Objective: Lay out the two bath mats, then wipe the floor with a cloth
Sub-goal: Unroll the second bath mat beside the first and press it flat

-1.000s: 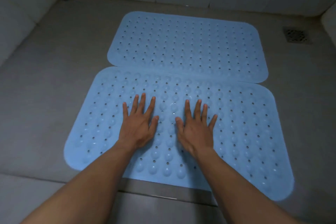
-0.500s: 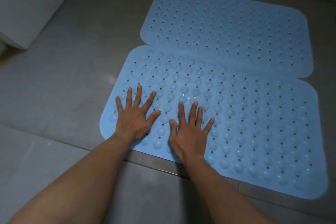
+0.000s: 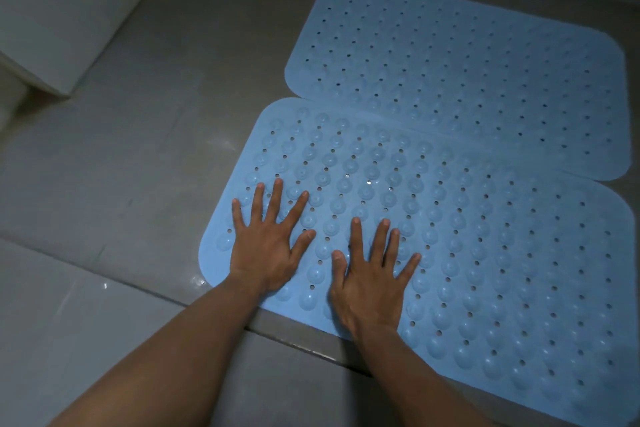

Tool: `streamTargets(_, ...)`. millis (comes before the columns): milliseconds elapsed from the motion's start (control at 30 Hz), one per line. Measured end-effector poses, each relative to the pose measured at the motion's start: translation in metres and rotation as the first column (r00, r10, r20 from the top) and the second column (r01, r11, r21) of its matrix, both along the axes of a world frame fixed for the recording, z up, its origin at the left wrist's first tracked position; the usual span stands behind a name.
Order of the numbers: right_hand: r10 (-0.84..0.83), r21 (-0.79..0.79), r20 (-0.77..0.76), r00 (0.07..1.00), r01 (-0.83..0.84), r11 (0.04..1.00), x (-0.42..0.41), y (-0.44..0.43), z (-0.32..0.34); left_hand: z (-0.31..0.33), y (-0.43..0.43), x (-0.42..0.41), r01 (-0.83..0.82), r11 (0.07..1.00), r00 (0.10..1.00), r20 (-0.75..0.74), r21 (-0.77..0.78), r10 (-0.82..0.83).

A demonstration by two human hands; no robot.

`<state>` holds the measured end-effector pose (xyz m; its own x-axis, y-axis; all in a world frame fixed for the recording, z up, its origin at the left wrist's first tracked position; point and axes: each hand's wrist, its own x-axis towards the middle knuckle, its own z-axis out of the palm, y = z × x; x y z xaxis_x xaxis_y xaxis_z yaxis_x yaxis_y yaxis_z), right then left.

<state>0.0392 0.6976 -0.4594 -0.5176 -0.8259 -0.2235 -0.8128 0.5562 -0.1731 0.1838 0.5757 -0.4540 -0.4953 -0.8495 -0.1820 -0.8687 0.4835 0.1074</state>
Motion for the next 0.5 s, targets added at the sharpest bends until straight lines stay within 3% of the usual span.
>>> streamTargets(233, 0.009, -0.022, 0.065, 0.998, -0.007, 1.000, -0.001, -0.001, 0.003, 0.003, -0.002, 0.000, 0.007, 0.997, 1.000, 0.020, 0.075, -0.009)
streamTargets(400, 0.074, 0.054, 0.183, 0.980, -0.085, 0.995, -0.016, 0.002, 0.025, 0.032, -0.012, -0.019, -0.049, 0.965, 0.968, 0.251, 0.259, -0.018)
streamTargets(500, 0.072, 0.004, 0.244, 0.967, -0.075, 0.997, -0.039, 0.012, 0.043, 0.045, -0.007, -0.040, -0.085, 0.970, 0.943, 0.332, 0.229, 0.004)
